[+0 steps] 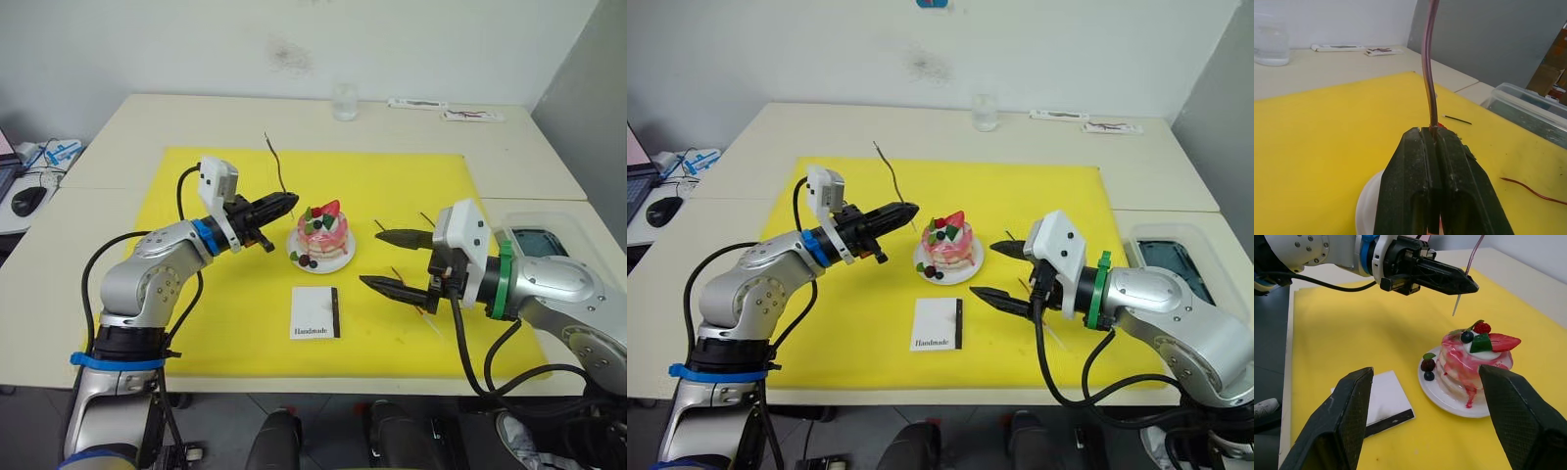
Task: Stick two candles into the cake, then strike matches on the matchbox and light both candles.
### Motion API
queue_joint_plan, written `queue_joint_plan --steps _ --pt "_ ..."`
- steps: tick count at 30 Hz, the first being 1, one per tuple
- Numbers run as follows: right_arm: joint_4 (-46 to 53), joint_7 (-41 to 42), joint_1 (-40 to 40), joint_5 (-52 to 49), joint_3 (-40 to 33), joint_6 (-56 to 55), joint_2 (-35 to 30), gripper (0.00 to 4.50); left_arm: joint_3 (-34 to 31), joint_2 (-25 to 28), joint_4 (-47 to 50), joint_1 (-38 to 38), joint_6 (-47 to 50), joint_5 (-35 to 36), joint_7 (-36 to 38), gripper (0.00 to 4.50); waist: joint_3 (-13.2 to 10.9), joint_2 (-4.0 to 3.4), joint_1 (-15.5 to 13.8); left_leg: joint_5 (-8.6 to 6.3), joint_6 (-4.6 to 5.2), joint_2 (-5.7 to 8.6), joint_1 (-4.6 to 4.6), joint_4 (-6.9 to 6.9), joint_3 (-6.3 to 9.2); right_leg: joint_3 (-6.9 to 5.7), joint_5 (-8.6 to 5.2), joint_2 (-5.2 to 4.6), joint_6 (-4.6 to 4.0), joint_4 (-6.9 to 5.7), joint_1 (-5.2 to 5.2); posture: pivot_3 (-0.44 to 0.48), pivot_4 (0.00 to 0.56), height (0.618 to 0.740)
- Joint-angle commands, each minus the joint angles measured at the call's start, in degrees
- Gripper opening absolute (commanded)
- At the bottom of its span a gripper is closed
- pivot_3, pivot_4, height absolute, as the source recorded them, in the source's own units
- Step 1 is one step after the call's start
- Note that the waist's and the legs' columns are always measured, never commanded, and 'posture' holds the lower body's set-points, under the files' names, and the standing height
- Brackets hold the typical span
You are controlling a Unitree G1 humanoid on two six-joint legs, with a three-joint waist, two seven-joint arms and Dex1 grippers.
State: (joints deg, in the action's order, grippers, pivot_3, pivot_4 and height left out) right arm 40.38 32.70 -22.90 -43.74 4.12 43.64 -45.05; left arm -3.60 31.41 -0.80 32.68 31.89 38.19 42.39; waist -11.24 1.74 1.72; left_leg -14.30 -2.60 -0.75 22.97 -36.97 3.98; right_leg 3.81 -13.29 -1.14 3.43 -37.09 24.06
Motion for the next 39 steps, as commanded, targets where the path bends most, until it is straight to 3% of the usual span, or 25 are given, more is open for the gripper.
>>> queue_joint_plan --steps 1,30,39 --pt "2.18 0.22 -0.08 0.98 -0.63 -0.75 0.66 3.56 -0.09 -0.90 -1.30 2.27 -2.11 -1.77 1.89 0.00 0.00 0.00 -0.02 0.00 0.00 0.00 0.00 -0.01 0.00 0.00 0.00 0.00 0.00 -0.01 0.00 0.000 0.150 0.740" --pt "4.55 -0.70 -0.48 1.08 -1.55 3.13 3.59 3.56 0.05 -4.93 -5.80 1.83 -6.40 -8.15 6.19 0.00 0.00 0.00 -0.04 0.00 0.00 0.01 -0.01 -0.03 0.06 -0.02 0.03 -0.01 -0.03 -0.06 -0.01 0.000 0.150 0.740" --pt "4.75 -0.95 -0.76 0.69 -1.63 3.58 4.12 3.56 0.79 -6.35 -7.96 -0.69 -12.97 -12.33 6.45 0.00 0.00 0.00 -0.02 0.00 0.00 0.01 -0.03 -0.04 0.05 -0.02 0.18 -0.01 -0.29 -0.08 -0.03 0.000 0.150 0.740"
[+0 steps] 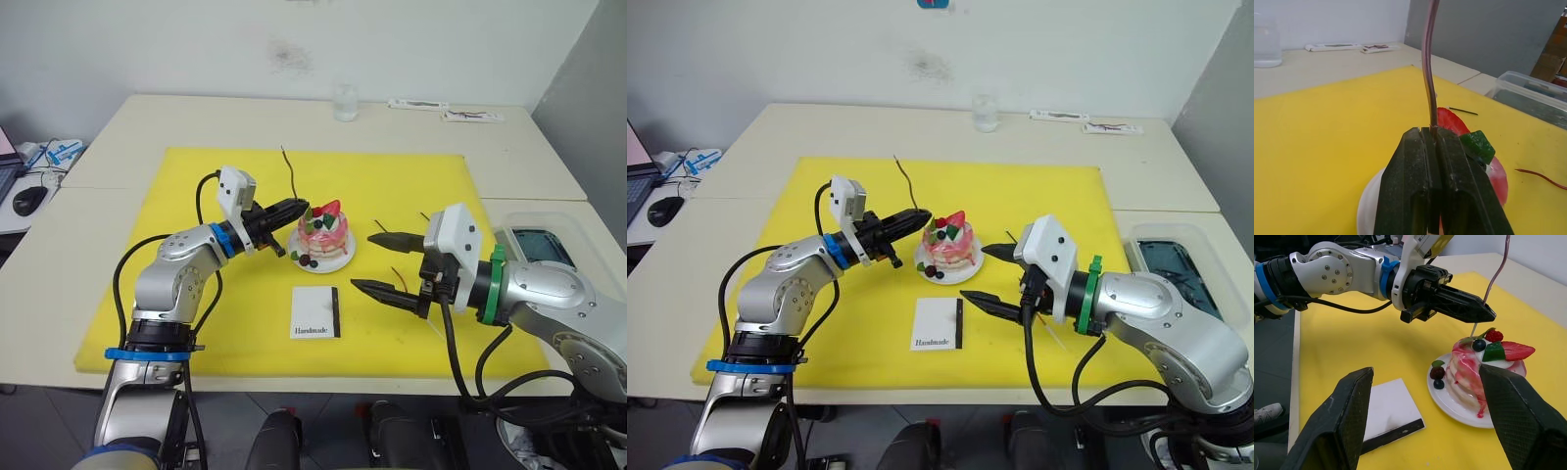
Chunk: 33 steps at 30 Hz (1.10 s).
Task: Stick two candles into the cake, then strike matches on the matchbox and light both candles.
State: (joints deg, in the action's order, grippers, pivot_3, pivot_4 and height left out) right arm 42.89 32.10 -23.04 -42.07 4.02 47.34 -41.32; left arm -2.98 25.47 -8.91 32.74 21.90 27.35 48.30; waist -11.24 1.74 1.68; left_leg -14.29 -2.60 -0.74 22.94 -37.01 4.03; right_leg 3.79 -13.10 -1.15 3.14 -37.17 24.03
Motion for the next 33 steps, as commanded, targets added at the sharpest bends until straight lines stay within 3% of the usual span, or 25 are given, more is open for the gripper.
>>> queue_joint_plan --steps 1,12,22,23,25,30,33 --pt "2.30 -0.38 -0.63 -1.03 -1.58 -0.04 0.42 3.56 0.29 -0.59 0.07 -1.07 -3.56 -1.83 0.58 0.00 0.00 0.00 0.01 0.00 0.00 0.00 0.00 0.00 0.00 0.00 0.00 0.00 -0.01 0.00 0.00 0.000 0.150 0.740" --pt "2.57 -0.41 -0.67 -1.41 -2.10 0.81 1.08 3.56 1.13 -4.11 -0.78 -3.70 -5.57 -3.50 -0.94 0.00 0.02 0.01 0.00 0.00 0.00 0.00 -0.03 -0.04 0.03 -0.02 0.02 0.00 -0.01 -0.02 -0.06 0.000 0.150 0.740" --pt "2.72 -0.31 -0.32 -1.92 -1.99 0.69 1.20 3.56 0.13 -4.18 -1.08 -4.14 -5.93 -4.14 -2.38 0.00 0.02 0.01 -0.01 0.00 0.00 0.01 -0.19 -0.06 0.09 -0.08 0.02 0.00 0.01 0.02 -0.29 0.000 0.150 0.740" --pt "2.71 -0.32 -0.27 -1.88 -1.93 0.62 1.21 3.61 -0.18 -4.21 -0.80 -3.86 -5.45 -3.70 -2.57 0.51 0.02 0.01 -0.01 0.00 0.00 0.01 -0.20 -0.06 0.09 -0.08 0.02 0.00 0.01 0.02 -0.30 0.000 0.150 0.740" --pt "2.68 -0.34 -0.22 -1.84 -1.85 0.55 1.28 3.61 -0.30 -4.08 -0.09 -3.60 -5.05 -3.35 -2.60 0.92 0.02 0.01 -0.01 0.00 0.00 0.01 -0.21 -0.05 0.10 -0.08 0.01 0.00 0.02 0.01 -0.30 0.000 0.150 0.740" --pt "2.70 -0.12 0.28 -1.73 -1.95 0.17 1.27 3.61 -1.27 -3.51 3.92 -3.67 -1.88 -1.43 -2.93 2.53 0.02 0.01 -0.01 0.00 0.00 0.01 -0.17 -0.06 0.14 -0.12 0.02 0.00 0.01 0.03 -0.30 0.000 0.150 0.740" --pt "2.73 0.06 0.73 -1.57 -1.93 -0.09 1.22 3.61 -1.98 -3.08 5.23 -4.14 -0.73 -1.13 -3.14 2.53 0.02 0.01 -0.01 0.00 0.00 0.01 -0.16 -0.05 0.14 -0.12 0.02 0.00 0.01 0.05 -0.30 0.000 0.150 0.740"
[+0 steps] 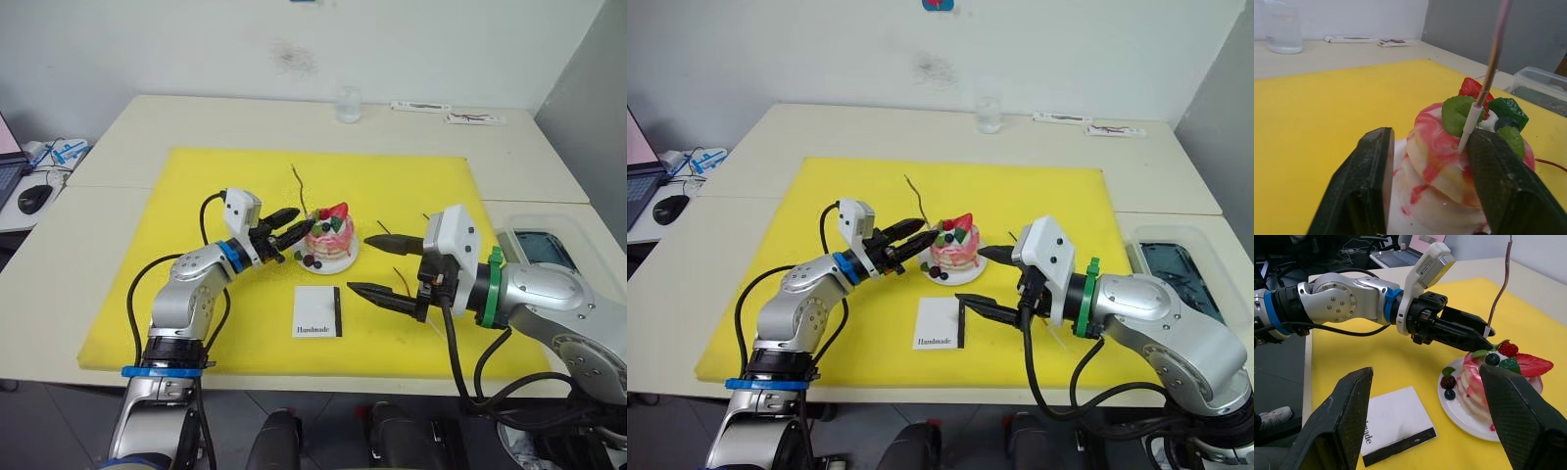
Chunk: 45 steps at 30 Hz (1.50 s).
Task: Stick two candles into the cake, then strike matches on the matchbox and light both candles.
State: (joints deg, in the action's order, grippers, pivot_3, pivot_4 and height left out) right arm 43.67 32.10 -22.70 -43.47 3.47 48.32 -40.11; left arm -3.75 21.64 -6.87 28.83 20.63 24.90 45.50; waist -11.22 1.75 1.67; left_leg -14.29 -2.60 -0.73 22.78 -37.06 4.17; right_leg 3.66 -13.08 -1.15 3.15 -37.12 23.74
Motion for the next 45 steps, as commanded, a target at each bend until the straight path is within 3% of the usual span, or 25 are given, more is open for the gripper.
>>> queue_joint_plan --steps 1,10,20,24,27,29,36,45 --pt "1.96 0.11 0.50 -0.15 -1.39 -1.14 -0.02 3.61 -1.37 0.86 3.42 -0.39 0.68 1.23 -0.37 2.53 0.00 0.00 0.01 0.00 0.00 0.00 0.00 0.00 0.00 0.00 0.00 0.00 0.00 0.00 0.00 0.000 0.150 0.740" --pt "1.88 0.65 1.00 0.02 -1.98 -1.74 -0.38 3.61 -3.73 4.05 4.76 -1.80 -0.12 0.69 -0.46 2.53 0.00 0.00 0.03 0.00 0.00 0.00 -0.02 0.00 0.01 -0.01 -0.01 0.01 0.01 -0.03 0.00 0.000 0.150 0.740" --pt "2.86 -0.06 5.01 -1.40 -8.58 -1.19 -3.09 3.61 -8.52 17.06 18.11 -6.05 9.78 8.02 4.78 2.53 0.00 0.00 0.12 0.00 0.00 -0.03 0.01 0.03 0.00 -0.02 -0.06 0.00 0.06 0.02 0.02 0.000 0.150 0.740" --pt "3.18 0.47 8.71 -1.35 -12.70 -0.74 -5.52 3.61 -7.27 23.78 25.18 -9.80 15.51 13.08 11.75 3.34 0.00 0.00 0.13 0.00 0.00 -0.03 0.01 0.02 -0.01 -0.02 -0.19 0.00 0.26 0.01 0.02 0.000 0.150 0.740" --pt "3.51 2.00 13.61 -0.05 -16.44 -0.95 -8.99 3.61 -5.59 29.49 31.73 -12.25 23.13 20.02 17.15 4.38 0.00 0.00 0.02 0.00 0.00 -0.04 0.01 0.03 -0.02 -0.01 -0.22 0.00 0.22 0.02 0.02 0.000 0.150 0.740" --pt "3.97 2.68 17.35 1.01 -18.22 -1.40 -10.78 3.61 -5.03 31.09 34.82 -12.91 27.13 24.38 18.15 4.48 0.00 0.00 -0.04 -0.01 0.00 -0.04 0.00 0.03 -0.02 -0.03 -0.24 0.00 0.20 0.01 0.02 0.000 0.150 0.740" --pt "6.32 -1.43 30.88 11.85 -14.92 -2.11 -12.82 3.61 -0.57 29.56 41.00 -14.34 27.09 26.10 17.50 4.48 0.00 0.00 0.15 0.00 0.00 -0.06 -0.09 0.01 -0.07 0.04 -0.29 0.02 0.12 -0.03 -0.01 0.000 0.150 0.740" --pt "1.41 -9.22 31.93 23.57 -2.89 -5.79 -4.48 3.61 2.43 26.04 42.23 -12.06 27.11 27.32 15.18 4.48 0.01 0.01 0.15 0.02 0.04 -0.04 -0.28 -0.03 -0.15 0.17 -0.35 0.04 0.02 0.00 -0.17 0.000 0.150 0.740"
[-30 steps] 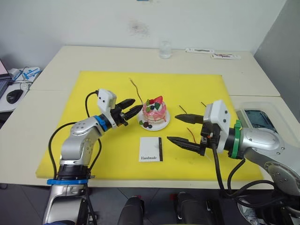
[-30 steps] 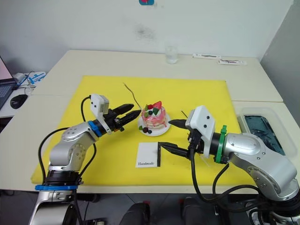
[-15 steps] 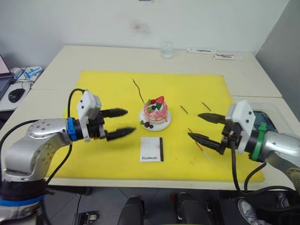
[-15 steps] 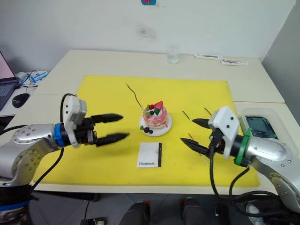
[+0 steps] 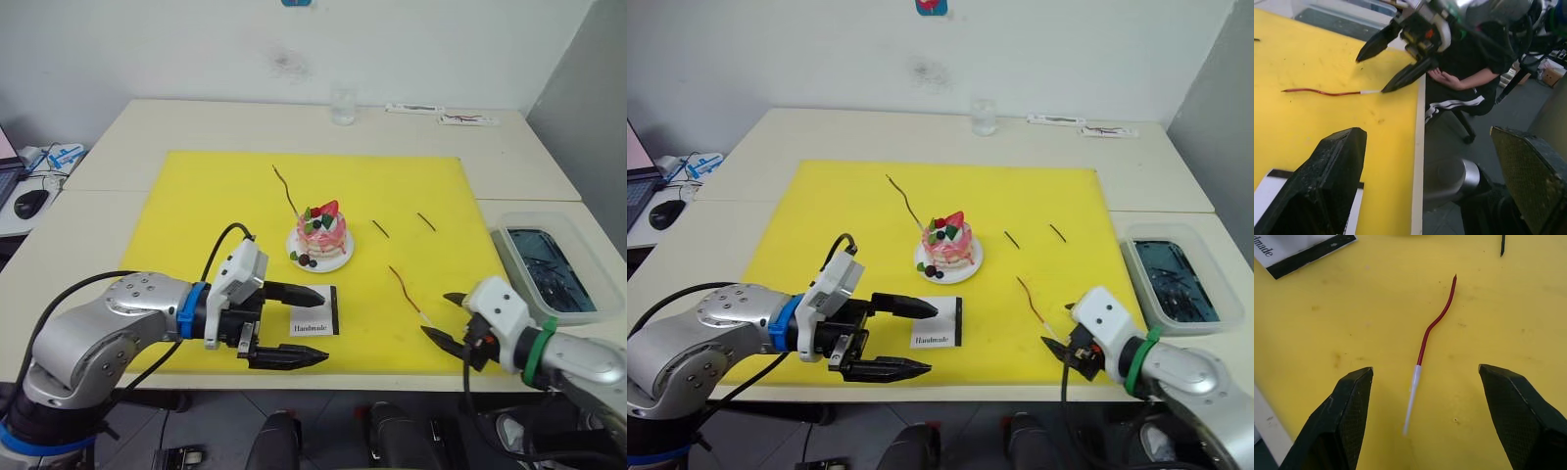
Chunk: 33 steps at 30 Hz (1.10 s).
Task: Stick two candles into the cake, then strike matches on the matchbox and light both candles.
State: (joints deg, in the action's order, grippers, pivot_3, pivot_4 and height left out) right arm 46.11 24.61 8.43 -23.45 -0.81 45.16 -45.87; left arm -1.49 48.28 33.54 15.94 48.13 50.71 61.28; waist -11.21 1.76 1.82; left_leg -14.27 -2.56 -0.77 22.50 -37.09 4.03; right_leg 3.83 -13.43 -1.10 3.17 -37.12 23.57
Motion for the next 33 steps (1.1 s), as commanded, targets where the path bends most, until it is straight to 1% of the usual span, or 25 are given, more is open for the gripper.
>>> queue_joint_plan --steps 1,3,6,7,14,15,18,21,24,28,30,33 --pt "-1.43 -1.81 1.21 4.32 1.78 -3.23 1.86 3.61 0.20 -0.74 1.98 0.89 -0.24 1.70 -0.74 4.48 0.00 0.00 -0.01 0.00 0.00 0.00 0.00 0.00 0.00 0.00 0.00 0.00 0.00 0.01 -0.02 0.000 0.150 0.740" --pt "-2.33 -2.20 2.04 5.38 2.46 -3.65 3.24 3.61 0.34 -0.91 2.13 0.90 -0.22 1.74 -1.10 4.48 0.00 0.00 -0.02 0.00 0.00 0.01 0.02 0.03 -0.01 0.01 -0.01 -0.01 -0.02 0.03 -0.01 0.000 0.150 0.740" --pt "-3.04 -2.32 3.04 5.31 2.44 -2.64 5.23 2.98 0.68 -1.61 1.89 1.32 -0.57 1.24 -2.02 4.50 0.00 0.00 -0.04 0.00 0.00 0.00 0.01 0.05 0.00 -0.01 0.00 -0.01 0.01 0.02 -0.01 0.000 0.150 0.740" --pt "-3.06 -2.22 3.25 5.13 2.25 -2.28 5.68 2.72 0.74 -1.69 1.90 1.34 -0.62 1.22 -2.17 4.50 0.00 0.00 -0.04 0.00 0.00 0.00 0.01 0.05 0.00 0.00 0.00 -0.01 0.01 0.02 -0.01 0.000 0.150 0.740" --pt "-2.32 -1.16 3.70 3.50 0.51 0.98 6.98 0.24 0.71 -1.79 1.93 1.32 -1.01 0.93 -3.00 4.50 0.02 0.02 -0.04 0.00 0.00 0.01 -0.17 0.00 0.00 0.02 -0.01 0.00 -0.01 0.03 -0.20 0.000 0.150 0.740" --pt "-2.28 -0.96 3.54 3.11 0.06 1.56 7.12 0.03 0.75 -1.80 1.88 1.36 -1.04 0.90 -3.11 4.50 0.02 0.03 -0.03 0.00 0.00 0.00 -0.18 0.00 0.00 0.02 -0.01 -0.01 -0.01 0.04 -0.21 0.000 0.150 0.740" --pt "-1.89 -0.42 2.68 2.15 -1.15 2.90 7.19 0.03 0.85 -1.84 1.72 1.47 -1.21 0.71 -3.37 4.50 0.02 0.03 -0.03 0.00 0.00 0.00 -0.20 0.00 0.01 0.02 -0.01 0.00 -0.01 0.03 -0.23 0.000 0.150 0.740" --pt "-1.02 1.26 2.09 0.40 -3.92 3.84 5.97 0.03 0.95 -1.92 1.60 1.47 -1.40 0.42 -3.51 4.50 0.02 0.03 -0.04 0.00 0.00 0.01 -0.19 0.01 0.01 0.02 -0.01 0.00 -0.01 0.03 -0.23 0.000 0.150 0.740" --pt "-1.29 7.53 3.62 -0.96 -9.71 2.36 0.85 0.03 0.98 -2.05 1.52 1.70 -1.20 0.56 -3.65 4.50 0.02 0.02 -0.06 0.00 0.00 0.03 -0.18 0.02 -0.01 0.05 -0.01 -0.02 -0.01 0.05 -0.23 0.000 0.150 0.740" --pt "-7.17 19.42 9.09 0.86 -17.59 -6.90 -7.71 0.03 1.43 -2.21 1.57 1.72 -1.17 0.62 -3.31 4.50 0.03 0.04 -0.16 0.00 0.01 0.03 -0.15 0.04 -0.02 0.03 -0.02 -0.02 -0.02 0.12 -0.23 0.000 0.150 0.740" --pt "-10.67 24.09 11.28 1.93 -19.86 -11.71 -10.01 0.03 1.70 -2.29 1.62 1.81 -0.92 0.98 -2.96 4.50 0.03 0.01 -0.15 0.00 0.01 0.03 -0.16 0.03 -0.05 0.04 -0.02 -0.01 -0.02 0.10 -0.23 0.000 0.150 0.740" --pt "-15.61 29.07 13.29 3.48 -21.52 -18.22 -11.59 0.03 1.84 -2.63 1.75 2.03 -0.50 1.72 -2.99 4.50 0.03 0.03 -0.14 0.00 0.01 0.01 -0.19 0.04 -0.05 0.04 -0.03 0.00 -0.02 0.09 -0.24 0.000 0.150 0.740"
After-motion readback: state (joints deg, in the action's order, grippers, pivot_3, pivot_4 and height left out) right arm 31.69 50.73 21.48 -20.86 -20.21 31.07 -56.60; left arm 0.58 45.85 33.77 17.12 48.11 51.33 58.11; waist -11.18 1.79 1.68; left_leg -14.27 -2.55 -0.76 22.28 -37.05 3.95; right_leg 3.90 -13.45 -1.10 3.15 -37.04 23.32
